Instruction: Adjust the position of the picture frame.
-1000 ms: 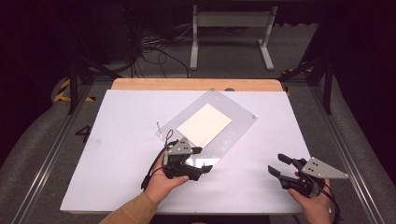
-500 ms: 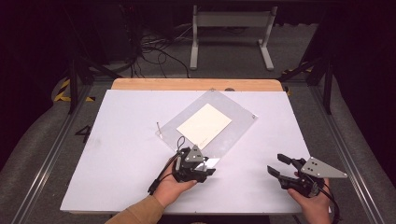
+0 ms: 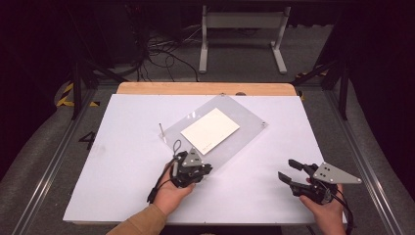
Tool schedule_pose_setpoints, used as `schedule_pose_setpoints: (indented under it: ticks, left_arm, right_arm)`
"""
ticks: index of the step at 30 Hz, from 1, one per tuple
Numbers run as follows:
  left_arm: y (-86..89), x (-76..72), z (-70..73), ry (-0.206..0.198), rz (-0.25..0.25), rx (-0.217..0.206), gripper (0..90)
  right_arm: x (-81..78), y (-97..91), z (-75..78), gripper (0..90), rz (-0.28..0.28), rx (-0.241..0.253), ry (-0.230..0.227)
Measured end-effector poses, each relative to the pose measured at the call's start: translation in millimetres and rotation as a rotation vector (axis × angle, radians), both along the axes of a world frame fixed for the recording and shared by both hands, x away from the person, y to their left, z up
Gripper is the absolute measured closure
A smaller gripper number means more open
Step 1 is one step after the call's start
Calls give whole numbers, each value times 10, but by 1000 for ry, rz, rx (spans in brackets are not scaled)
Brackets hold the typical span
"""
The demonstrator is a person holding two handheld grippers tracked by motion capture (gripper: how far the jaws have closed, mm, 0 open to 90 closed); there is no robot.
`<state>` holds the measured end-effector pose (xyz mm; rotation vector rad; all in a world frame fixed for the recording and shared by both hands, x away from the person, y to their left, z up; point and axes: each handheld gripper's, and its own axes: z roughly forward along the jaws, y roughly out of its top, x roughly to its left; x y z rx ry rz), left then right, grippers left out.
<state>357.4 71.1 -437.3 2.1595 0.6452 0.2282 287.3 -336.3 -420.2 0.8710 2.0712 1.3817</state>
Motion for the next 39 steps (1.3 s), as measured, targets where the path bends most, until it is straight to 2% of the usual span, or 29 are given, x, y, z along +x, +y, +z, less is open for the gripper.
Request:
schedule_pose_setpoints:
  ticks: [1, 3, 6, 8, 9, 10, 11, 12, 13, 15, 19, 24, 27, 30, 31, 35, 38, 39]
  left_arm:
    - [0, 0, 0, 0, 0, 0, 844]
    - [202, 24, 42, -2, 53, -11, 844]
    - [328, 28, 51, -5, 86, -5, 844]
    - [513, 28, 56, -10, 134, 1, 844]
    - [513, 28, 56, -10, 134, 1, 844]
    - [578, 29, 57, -8, 150, 1, 844]
    - [643, 31, 56, -9, 167, 0, 844]
    - [724, 39, 55, -13, 187, -4, 844]
    - [791, 46, 55, -7, 208, -9, 844]
    - [902, 71, 47, -5, 243, -16, 844]
    - [1106, 161, -18, -14, 335, -10, 843]
    - [1221, 245, -90, -3, 417, 0, 839]
    - [1240, 265, -155, 26, 432, -3, 825]
    - [1260, 226, -138, 28, 425, -27, 782]
    - [1271, 220, -129, 20, 412, -25, 742]
    - [1322, 146, -102, 12, 417, -52, 522]
    - [1370, 89, -79, 10, 409, -73, 447]
    - [1389, 64, -70, 6, 404, -76, 447]
  right_arm:
    - [0, 0, 0, 407, 0, 0, 0]
    - [38, 33, 17, 423, 7, -10, 2]
    - [63, 57, 27, 434, 13, -17, 4]
    - [105, 90, 41, 468, 16, -42, 14]
    - [105, 90, 41, 468, 16, -42, 14]
    - [179, 116, 51, 502, 11, -70, 56]
    - [179, 116, 51, 502, 11, -70, 56]
    - [221, 132, 52, 524, 11, -88, 81]
    - [270, 156, 53, 573, 28, -107, 107]
    - [332, 203, 59, 643, 42, -156, 130]
    - [493, 342, 113, 650, 85, -207, 170]
    - [698, 522, 208, 641, 120, -242, 188]
    - [844, 647, 255, 644, 151, -256, 211]
    - [983, 758, 284, 648, 180, -268, 241]
    - [1031, 794, 289, 652, 193, -267, 251]
    - [1225, 930, 279, 654, 217, -281, 278]
    - [1404, 1002, 248, 653, 223, -291, 308]
    - [1404, 1002, 248, 653, 223, -291, 308]
